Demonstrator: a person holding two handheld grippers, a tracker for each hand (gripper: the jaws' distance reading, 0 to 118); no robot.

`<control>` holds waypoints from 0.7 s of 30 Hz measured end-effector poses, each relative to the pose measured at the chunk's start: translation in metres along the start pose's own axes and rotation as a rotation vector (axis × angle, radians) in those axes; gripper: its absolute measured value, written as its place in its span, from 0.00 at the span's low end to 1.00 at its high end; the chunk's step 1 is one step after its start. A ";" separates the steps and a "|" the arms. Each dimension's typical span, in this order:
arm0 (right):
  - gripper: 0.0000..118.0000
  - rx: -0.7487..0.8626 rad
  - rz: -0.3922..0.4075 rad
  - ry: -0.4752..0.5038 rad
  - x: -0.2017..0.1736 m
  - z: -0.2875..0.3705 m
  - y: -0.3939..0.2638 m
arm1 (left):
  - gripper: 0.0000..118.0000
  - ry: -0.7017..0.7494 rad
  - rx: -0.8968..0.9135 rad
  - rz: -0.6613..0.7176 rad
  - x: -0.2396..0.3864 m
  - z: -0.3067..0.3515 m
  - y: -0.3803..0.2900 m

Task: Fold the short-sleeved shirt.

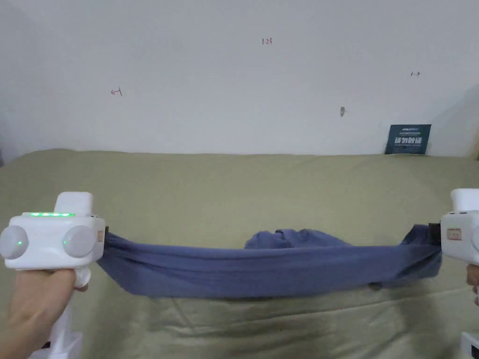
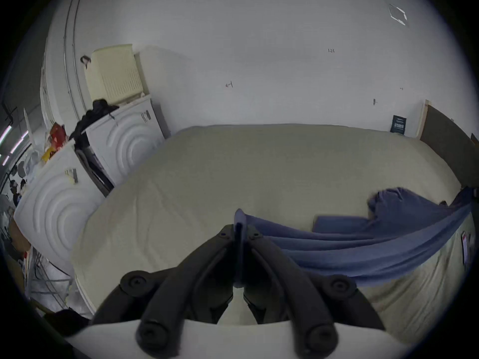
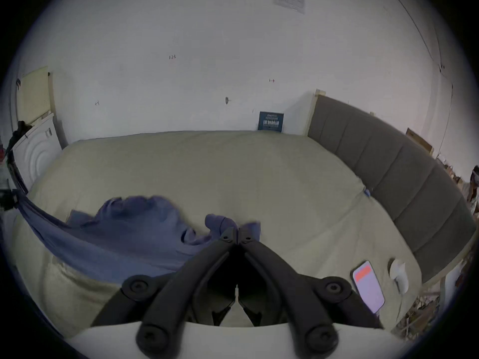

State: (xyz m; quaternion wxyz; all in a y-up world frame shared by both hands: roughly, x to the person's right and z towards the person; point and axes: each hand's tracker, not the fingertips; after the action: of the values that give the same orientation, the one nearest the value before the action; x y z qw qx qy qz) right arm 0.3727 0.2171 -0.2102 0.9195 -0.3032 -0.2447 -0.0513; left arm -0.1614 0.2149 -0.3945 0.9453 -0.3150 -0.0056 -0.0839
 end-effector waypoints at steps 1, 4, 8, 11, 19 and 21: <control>0.00 -0.006 -0.008 0.015 0.004 0.009 -0.011 | 0.04 -0.003 -0.007 -0.003 -0.004 0.008 -0.009; 0.00 -0.022 -0.016 0.021 0.017 0.038 -0.045 | 0.04 -0.017 -0.022 -0.011 -0.017 0.034 -0.042; 0.00 -0.048 -0.029 0.029 0.034 0.077 -0.097 | 0.04 -0.045 -0.044 -0.007 -0.036 0.071 -0.089; 0.00 -0.080 -0.054 0.030 0.045 0.098 -0.132 | 0.04 -0.069 -0.065 -0.003 -0.046 0.092 -0.123; 0.00 -0.212 -0.032 0.010 0.051 0.090 -0.199 | 0.04 -0.101 -0.191 0.044 -0.054 0.091 -0.188; 0.00 -0.225 -0.021 0.002 0.049 0.083 -0.206 | 0.04 -0.101 -0.205 0.050 -0.055 0.085 -0.194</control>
State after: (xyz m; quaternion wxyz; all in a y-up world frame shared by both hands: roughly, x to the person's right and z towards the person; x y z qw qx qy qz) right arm 0.3311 0.1008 -0.0193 0.8794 -0.4018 -0.2395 -0.0885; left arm -0.2434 0.1214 -0.2145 0.9086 -0.4137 -0.0367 -0.0443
